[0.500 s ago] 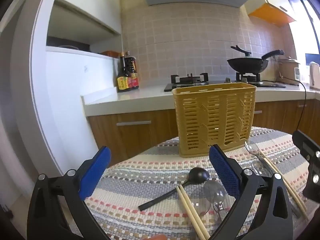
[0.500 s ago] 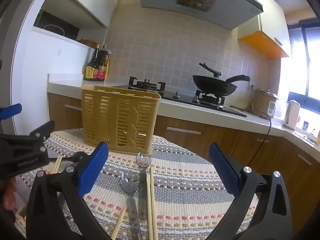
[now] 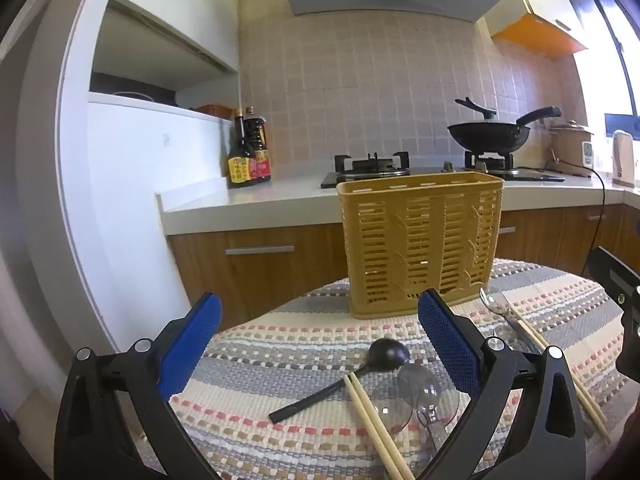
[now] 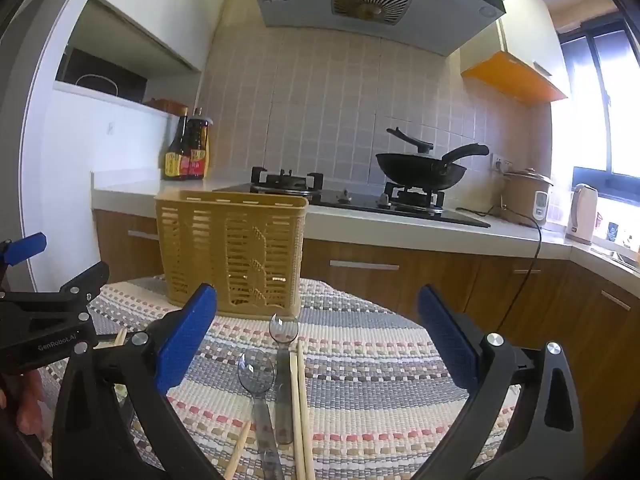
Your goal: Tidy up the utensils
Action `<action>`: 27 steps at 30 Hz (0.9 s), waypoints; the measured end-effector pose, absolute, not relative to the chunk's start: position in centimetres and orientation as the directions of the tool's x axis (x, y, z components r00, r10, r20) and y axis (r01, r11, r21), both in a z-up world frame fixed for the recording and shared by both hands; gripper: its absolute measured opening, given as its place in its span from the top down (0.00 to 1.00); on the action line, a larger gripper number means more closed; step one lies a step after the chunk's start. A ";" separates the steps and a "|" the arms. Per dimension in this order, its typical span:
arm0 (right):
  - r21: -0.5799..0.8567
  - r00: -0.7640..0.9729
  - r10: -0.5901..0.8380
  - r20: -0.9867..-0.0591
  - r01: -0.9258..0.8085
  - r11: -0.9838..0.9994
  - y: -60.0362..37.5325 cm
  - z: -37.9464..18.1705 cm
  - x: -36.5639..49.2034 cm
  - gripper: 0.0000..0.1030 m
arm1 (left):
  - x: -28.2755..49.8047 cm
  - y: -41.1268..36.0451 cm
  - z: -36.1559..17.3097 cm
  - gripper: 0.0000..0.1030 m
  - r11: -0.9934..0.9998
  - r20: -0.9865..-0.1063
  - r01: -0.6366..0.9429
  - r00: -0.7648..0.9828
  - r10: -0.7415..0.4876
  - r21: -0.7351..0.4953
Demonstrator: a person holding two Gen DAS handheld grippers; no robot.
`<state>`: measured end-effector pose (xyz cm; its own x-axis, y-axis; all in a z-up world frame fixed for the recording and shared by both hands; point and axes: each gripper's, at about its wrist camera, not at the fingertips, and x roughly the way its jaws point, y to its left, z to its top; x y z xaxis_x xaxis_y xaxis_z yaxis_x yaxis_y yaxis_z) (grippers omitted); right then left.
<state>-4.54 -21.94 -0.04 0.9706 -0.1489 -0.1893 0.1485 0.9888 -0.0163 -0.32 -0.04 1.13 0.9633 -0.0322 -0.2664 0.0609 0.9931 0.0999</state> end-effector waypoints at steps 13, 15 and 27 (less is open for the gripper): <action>-0.031 0.968 -0.151 -0.199 0.147 0.989 -21.5 -0.1 -4.4 0.07 | -0.6 0.6 0.7 0.09 0.998 -0.222 0.030 0.975 -0.018 0.050; -0.030 0.967 -0.150 -0.206 0.147 0.989 -21.6 -0.1 -4.3 0.07 | -0.5 0.9 0.8 0.09 0.999 -0.225 0.036 0.974 -0.029 0.027; -0.035 0.965 -0.149 -0.215 0.145 0.989 -21.4 -0.2 -3.9 0.07 | -1.2 -0.8 0.5 0.09 0.988 -0.211 0.048 0.977 -0.017 0.146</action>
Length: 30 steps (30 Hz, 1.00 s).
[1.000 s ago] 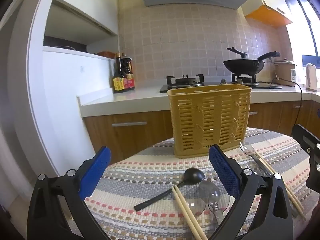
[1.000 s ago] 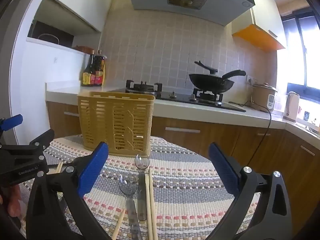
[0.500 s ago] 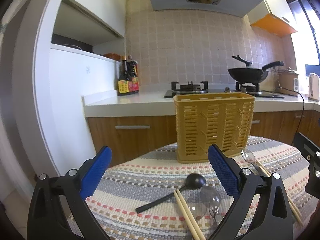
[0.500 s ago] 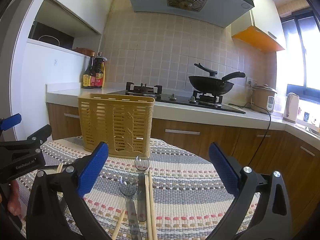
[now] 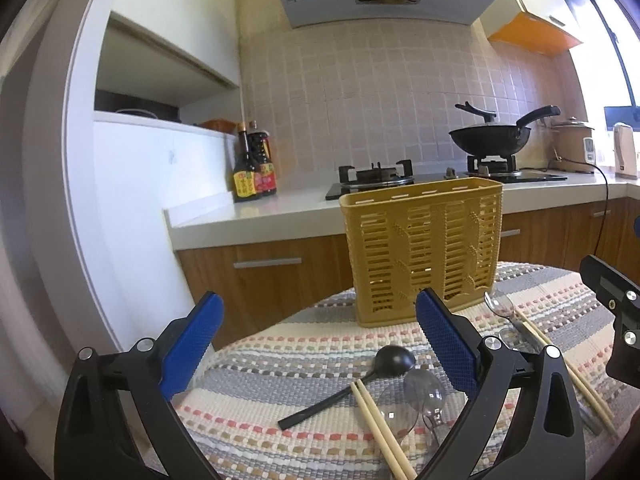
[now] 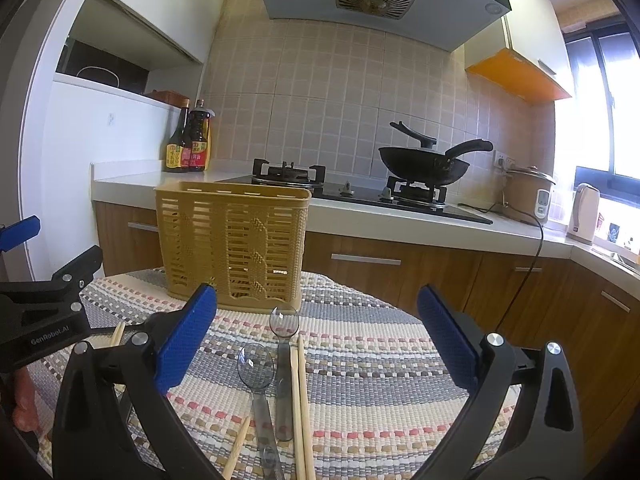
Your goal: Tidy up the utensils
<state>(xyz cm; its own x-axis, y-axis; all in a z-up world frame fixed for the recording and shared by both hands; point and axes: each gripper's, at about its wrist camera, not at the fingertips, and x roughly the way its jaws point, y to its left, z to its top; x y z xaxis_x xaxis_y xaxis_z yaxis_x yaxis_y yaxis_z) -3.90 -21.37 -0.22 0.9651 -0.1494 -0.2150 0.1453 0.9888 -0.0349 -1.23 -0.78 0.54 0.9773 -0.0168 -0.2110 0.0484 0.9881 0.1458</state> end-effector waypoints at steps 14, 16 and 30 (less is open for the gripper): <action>-0.032 0.964 -0.154 -0.215 0.151 0.988 -21.5 -0.3 -4.0 0.07 | -1.2 -0.6 0.5 0.09 0.989 -0.211 0.055 0.977 -0.025 0.138; -0.031 0.964 -0.156 -0.215 0.153 0.988 -21.5 -0.3 -4.0 0.07 | -1.2 -0.6 0.5 0.09 0.990 -0.211 0.053 0.977 -0.024 0.133; -0.032 0.962 -0.156 -0.223 0.153 0.988 -21.5 -0.2 -3.9 0.07 | -1.1 -0.5 0.5 0.08 0.990 -0.216 0.052 0.976 -0.023 0.131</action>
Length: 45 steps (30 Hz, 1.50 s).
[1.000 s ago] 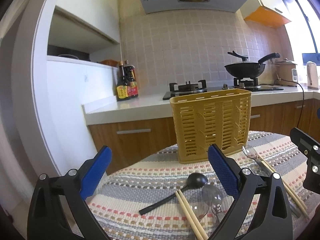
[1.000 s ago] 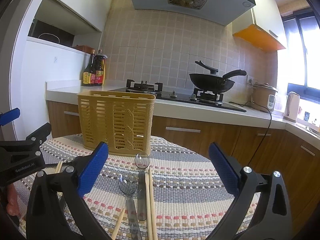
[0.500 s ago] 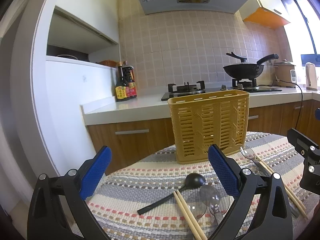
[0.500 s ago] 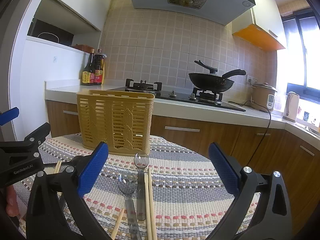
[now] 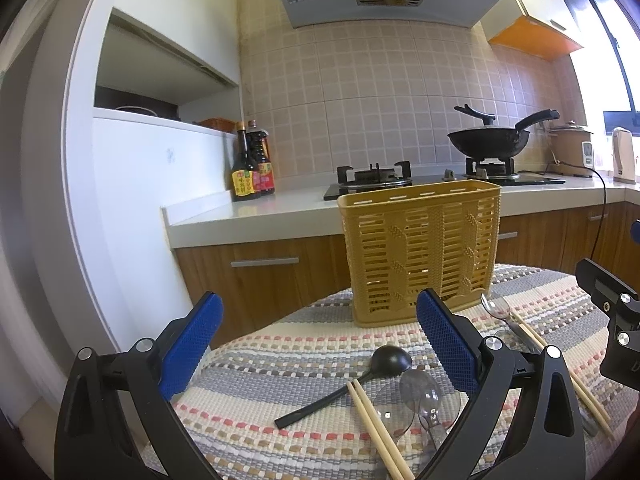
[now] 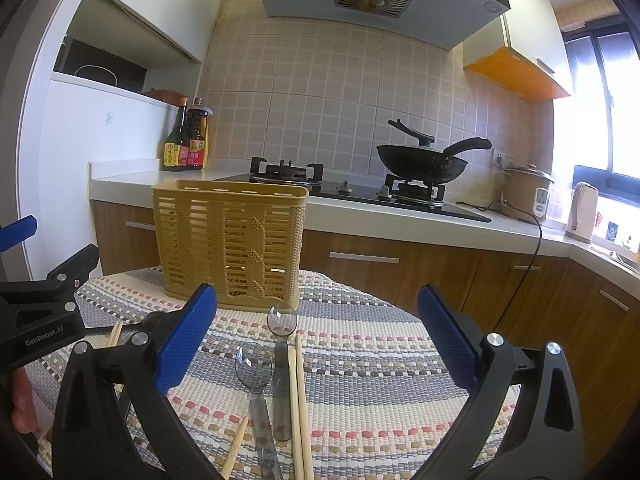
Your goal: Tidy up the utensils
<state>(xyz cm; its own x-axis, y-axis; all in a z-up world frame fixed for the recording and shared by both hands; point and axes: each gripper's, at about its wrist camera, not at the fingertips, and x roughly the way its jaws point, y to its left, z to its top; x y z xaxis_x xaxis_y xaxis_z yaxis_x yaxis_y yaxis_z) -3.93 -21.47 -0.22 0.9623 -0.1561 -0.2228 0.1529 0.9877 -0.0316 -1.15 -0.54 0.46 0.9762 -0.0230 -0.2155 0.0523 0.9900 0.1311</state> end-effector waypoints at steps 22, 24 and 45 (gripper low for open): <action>-0.034 0.960 -0.160 -0.229 0.156 0.987 -21.5 0.1 -4.1 0.07 | -1.5 -0.3 0.6 0.08 0.993 -0.195 0.028 0.981 -0.005 0.117; -0.037 0.960 -0.162 -0.229 0.157 0.987 -21.5 0.2 -4.0 0.07 | -1.5 -0.2 0.7 0.08 0.994 -0.189 0.024 0.982 -0.003 0.110; -0.045 0.958 -0.164 -0.234 0.158 0.986 -21.4 0.1 -4.0 0.07 | -1.5 0.0 0.7 0.08 0.994 -0.198 0.031 0.980 -0.010 0.104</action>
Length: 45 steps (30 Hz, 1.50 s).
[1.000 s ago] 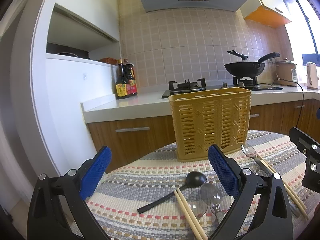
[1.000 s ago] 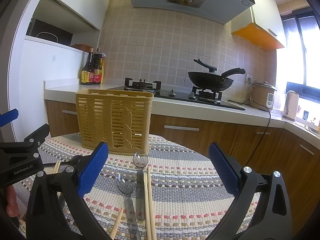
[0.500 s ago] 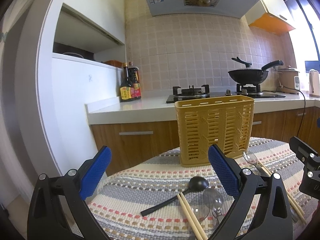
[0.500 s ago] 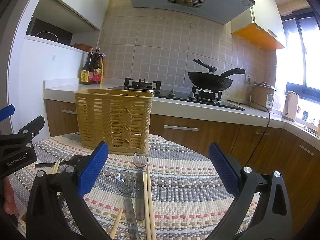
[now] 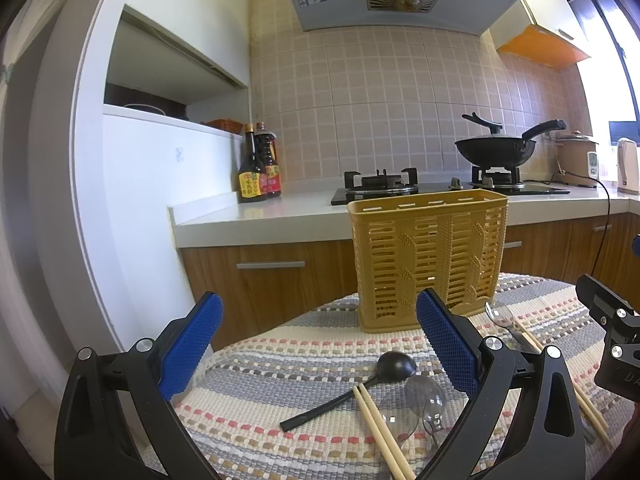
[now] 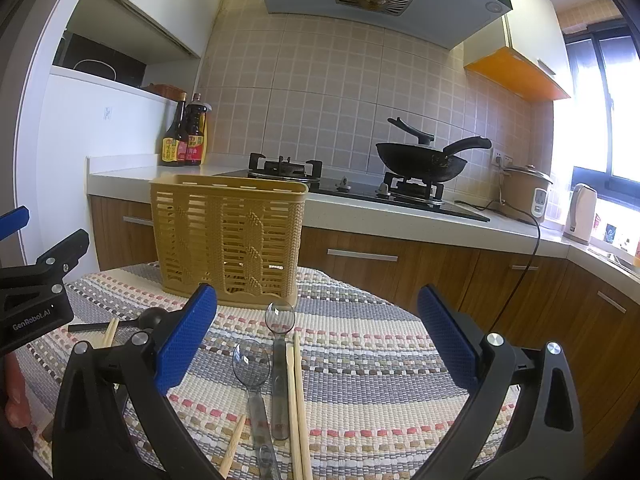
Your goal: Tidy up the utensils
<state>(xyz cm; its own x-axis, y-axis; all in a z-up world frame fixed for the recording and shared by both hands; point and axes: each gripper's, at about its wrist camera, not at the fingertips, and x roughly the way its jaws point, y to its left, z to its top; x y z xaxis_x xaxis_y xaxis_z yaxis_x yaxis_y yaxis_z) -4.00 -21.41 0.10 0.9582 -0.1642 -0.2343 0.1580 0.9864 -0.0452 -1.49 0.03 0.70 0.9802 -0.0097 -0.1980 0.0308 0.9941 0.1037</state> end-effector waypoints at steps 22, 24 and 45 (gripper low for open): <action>-0.053 0.936 -0.247 -0.250 0.241 0.969 -22.0 0.0 -3.7 0.07 | 0.6 3.5 1.0 0.09 0.997 -0.304 0.037 0.951 -0.055 -0.063; -0.032 0.932 -0.232 -0.279 0.232 0.972 -22.6 0.0 -3.3 0.07 | 0.9 4.2 1.6 0.09 0.996 -0.332 0.058 0.940 -0.078 -0.070; -0.015 0.747 -0.024 -0.664 0.019 1.000 -24.2 2.6 2.5 0.35 | 10.0 3.9 -3.5 0.48 0.772 -0.890 0.633 0.378 -0.254 0.048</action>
